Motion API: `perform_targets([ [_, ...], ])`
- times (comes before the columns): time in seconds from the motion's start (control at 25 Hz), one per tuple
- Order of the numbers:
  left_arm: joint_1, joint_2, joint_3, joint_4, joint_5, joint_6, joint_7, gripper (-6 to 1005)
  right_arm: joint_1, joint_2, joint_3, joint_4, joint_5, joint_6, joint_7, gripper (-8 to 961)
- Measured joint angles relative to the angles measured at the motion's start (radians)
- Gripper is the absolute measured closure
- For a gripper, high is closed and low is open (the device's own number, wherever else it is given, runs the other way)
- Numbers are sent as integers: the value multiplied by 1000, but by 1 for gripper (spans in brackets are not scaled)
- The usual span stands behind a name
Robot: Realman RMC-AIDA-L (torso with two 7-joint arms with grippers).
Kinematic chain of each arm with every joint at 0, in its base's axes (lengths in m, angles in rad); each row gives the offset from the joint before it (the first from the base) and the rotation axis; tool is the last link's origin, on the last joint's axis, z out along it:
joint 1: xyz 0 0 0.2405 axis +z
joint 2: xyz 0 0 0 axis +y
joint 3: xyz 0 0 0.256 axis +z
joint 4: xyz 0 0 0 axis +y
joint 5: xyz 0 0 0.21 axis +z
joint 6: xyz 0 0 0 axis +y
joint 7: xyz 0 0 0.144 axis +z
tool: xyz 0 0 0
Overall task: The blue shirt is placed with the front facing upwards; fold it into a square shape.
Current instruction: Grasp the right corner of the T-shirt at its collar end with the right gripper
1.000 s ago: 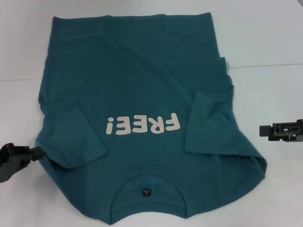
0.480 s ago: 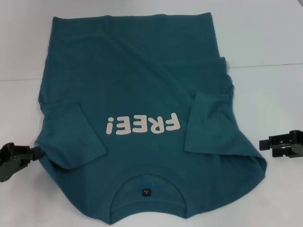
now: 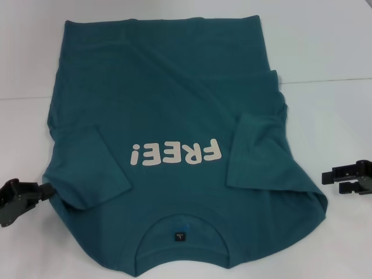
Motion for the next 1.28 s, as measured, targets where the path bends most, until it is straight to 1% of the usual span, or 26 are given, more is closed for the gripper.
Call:
perform_targets([
  [0.16,0,1,-1,-2,-1,0,0,959,6,8,-36,0,0,26,-14,301],
  [0.6,1,1,-7,-6,-3,0,1,958,19,21,-73,5,-2,73,-11,316],
  [0.84,-1,1,-7,-6,-4,-9,2,958,25,24,-80,29,-2,93,-18,325],
  [1.28,-2,1,-9,-6,-6,-14,1,957,45,26,-128,43,-1,104,-3,340],
])
